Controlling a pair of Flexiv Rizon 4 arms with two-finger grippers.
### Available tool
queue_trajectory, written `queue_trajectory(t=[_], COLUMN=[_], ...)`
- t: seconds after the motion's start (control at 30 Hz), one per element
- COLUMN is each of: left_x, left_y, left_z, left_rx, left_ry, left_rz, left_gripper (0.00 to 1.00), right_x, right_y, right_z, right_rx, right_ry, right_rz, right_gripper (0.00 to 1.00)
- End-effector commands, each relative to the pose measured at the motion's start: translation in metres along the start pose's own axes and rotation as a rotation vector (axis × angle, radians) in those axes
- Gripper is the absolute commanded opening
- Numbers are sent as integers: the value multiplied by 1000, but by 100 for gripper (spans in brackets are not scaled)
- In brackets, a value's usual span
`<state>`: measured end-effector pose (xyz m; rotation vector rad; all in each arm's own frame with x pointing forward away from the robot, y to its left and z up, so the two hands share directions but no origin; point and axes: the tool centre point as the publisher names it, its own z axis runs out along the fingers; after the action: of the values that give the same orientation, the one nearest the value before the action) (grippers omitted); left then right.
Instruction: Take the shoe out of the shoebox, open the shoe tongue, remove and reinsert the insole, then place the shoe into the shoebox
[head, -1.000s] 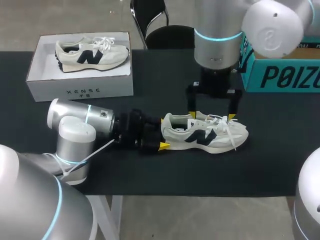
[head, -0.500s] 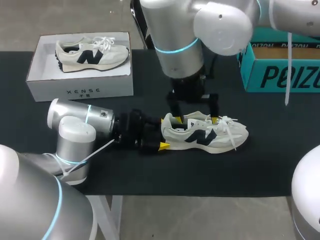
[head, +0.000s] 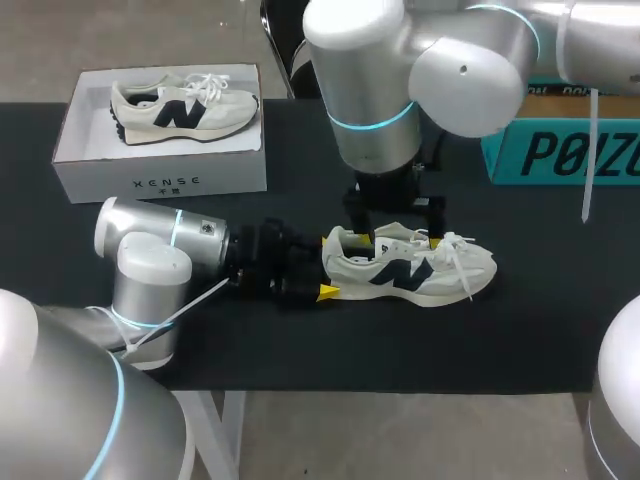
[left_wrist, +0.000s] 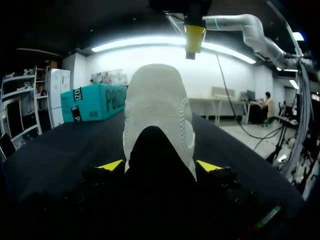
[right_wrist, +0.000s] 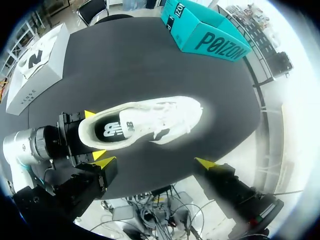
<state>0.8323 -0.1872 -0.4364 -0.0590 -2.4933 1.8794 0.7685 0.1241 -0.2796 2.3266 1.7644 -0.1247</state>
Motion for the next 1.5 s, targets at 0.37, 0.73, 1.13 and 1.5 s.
queue_trajectory(t=[0.37, 0.73, 1.13, 1.5], left_x=[-1, -1, -1, -1], left_y=[2, 2, 2, 2], left_z=[3, 3, 3, 3], left_rx=[0, 0, 0, 0], left_ry=[-1, -1, -1, -1], left_rz=[-1, -1, -1, -1], left_gripper=[0, 0, 0, 0], right_x=[39, 35, 37, 47], right_y=[21, 21, 32, 40], right_z=[20, 46, 56, 68], right_rx=[-18, 12, 19, 30], right_ry=[-17, -25, -44, -63], right_rz=[-87, -92, -125, -176], right_gripper=[100, 100, 100, 100])
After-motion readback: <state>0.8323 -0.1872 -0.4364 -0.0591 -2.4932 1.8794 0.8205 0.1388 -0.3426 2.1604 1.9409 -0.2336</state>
